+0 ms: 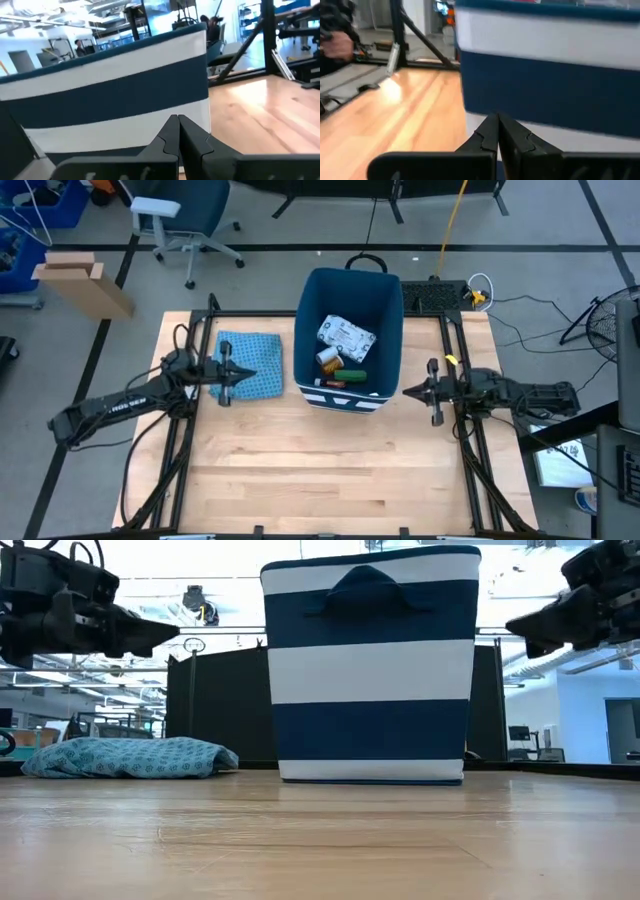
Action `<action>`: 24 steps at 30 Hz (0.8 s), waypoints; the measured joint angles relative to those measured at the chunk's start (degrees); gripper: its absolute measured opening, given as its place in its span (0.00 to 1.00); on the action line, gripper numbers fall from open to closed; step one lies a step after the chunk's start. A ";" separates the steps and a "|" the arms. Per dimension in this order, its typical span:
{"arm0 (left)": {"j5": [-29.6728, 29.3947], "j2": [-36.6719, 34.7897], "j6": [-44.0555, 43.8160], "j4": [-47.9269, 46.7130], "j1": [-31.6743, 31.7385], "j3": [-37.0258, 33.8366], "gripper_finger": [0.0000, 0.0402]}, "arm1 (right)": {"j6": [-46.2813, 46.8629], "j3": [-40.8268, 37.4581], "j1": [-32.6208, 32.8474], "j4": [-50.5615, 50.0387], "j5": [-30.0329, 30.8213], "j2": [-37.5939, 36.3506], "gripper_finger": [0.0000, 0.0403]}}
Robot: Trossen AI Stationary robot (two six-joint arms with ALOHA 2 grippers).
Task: Pick & place medical supplies in basket/bin
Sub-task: Return to Home Position
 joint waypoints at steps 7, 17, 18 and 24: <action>3.63 -0.63 1.39 -2.97 0.23 0.00 0.00 | 2.62 -2.27 -0.01 3.57 0.23 0.05 0.00; 3.80 -0.68 -0.23 -2.42 0.05 0.00 0.00 | 2.92 -5.26 -0.07 11.41 0.54 0.03 0.00; 3.08 -0.69 -0.51 -2.45 0.05 0.00 0.00 | 2.69 -5.26 -0.07 12.34 0.53 0.03 0.00; -0.33 -0.63 -2.99 -2.76 0.05 0.00 0.06 | 2.66 -5.35 -0.07 14.79 0.55 0.05 0.00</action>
